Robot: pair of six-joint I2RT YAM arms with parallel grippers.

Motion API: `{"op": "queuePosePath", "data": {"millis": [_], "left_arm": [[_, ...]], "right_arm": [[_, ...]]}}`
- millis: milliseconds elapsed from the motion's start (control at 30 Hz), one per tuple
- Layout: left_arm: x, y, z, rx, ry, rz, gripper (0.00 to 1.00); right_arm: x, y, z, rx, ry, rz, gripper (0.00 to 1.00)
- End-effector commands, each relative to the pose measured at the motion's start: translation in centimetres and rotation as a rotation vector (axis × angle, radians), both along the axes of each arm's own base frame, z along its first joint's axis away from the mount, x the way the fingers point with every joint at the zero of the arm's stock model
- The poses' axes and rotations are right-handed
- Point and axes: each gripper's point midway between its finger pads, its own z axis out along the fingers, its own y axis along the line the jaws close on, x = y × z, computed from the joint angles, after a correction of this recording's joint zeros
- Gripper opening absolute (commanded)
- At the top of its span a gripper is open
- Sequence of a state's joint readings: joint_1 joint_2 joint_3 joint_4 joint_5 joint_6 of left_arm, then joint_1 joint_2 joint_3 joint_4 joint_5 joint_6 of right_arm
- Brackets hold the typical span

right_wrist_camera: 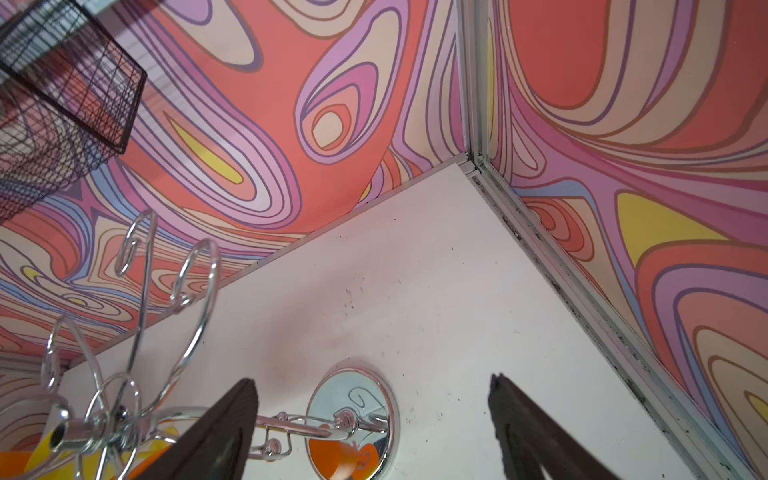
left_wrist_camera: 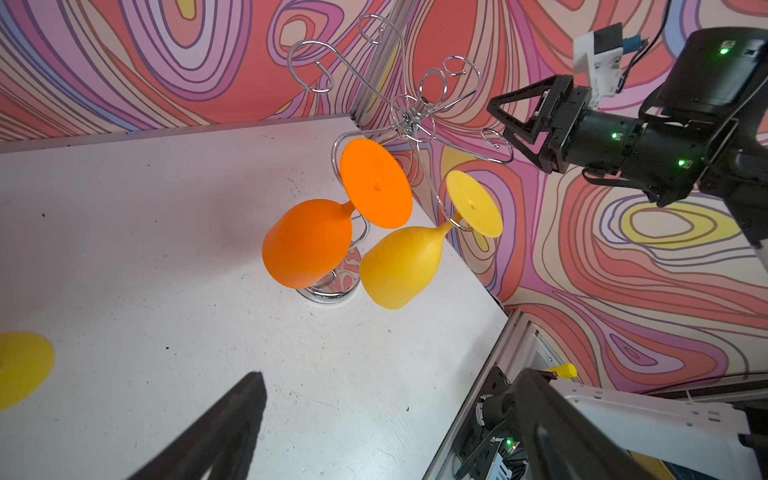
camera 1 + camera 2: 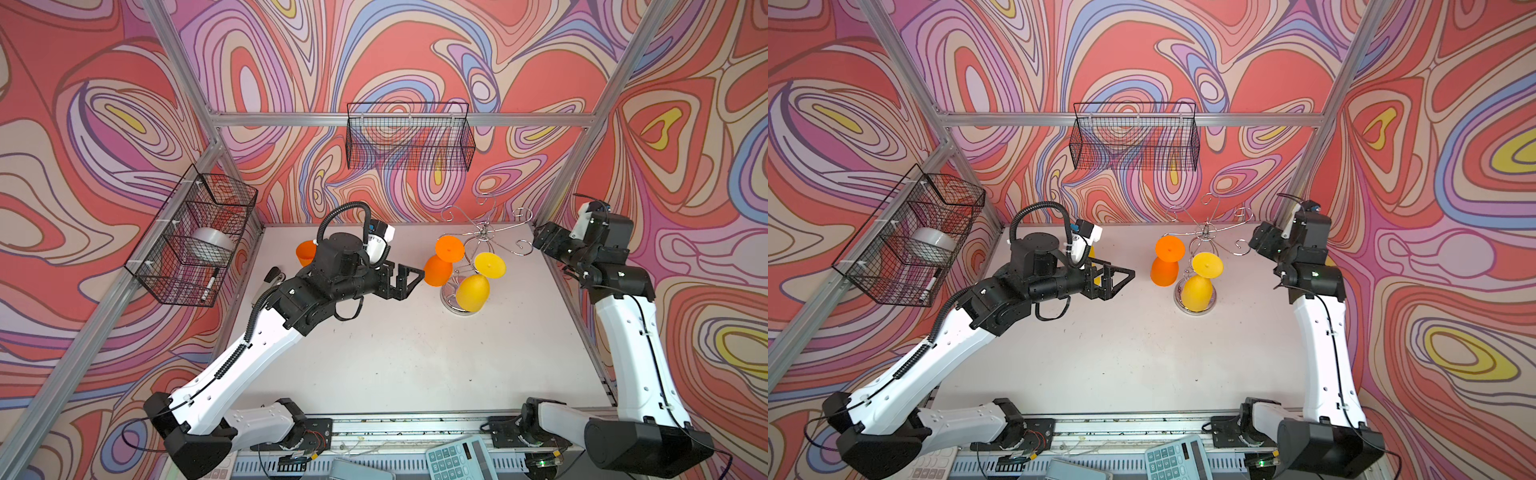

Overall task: Take the wine glass off the wine glass rack
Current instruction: 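Swing the right arm around to approach the rack from its far side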

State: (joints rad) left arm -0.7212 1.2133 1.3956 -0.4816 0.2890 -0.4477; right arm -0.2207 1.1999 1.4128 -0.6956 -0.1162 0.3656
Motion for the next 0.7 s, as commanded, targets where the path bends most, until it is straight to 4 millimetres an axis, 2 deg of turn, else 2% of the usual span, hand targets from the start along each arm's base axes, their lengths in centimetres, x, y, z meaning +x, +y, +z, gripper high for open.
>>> {"op": "queuePosePath", "data": {"millis": [0,133,300,500,667], "left_arm": [[-0.2,-0.3,1.6,-0.019,-0.035,-0.021,0.94],[-0.1,-0.4,1.7,-0.020,-0.034,-0.022,0.94],[-0.1,-0.8,1.4,-0.028,-0.016,-0.034,0.94],[0.0,-0.8,0.8,-0.018,-0.004,-0.030,0.93],[0.1,-1.2,0.6,-0.024,0.008,-0.037,0.93]], "right_arm": [[-0.3,0.8,1.9,0.139,-0.094,0.085,0.90],[-1.6,0.8,4.1,0.228,-0.153,0.123,0.90],[-3.4,2.0,5.5,0.393,-0.193,0.185,0.86],[-6.3,4.6,4.7,0.510,-0.143,0.231,0.81],[-7.6,6.9,3.2,0.649,-0.100,0.306,0.71]]}}
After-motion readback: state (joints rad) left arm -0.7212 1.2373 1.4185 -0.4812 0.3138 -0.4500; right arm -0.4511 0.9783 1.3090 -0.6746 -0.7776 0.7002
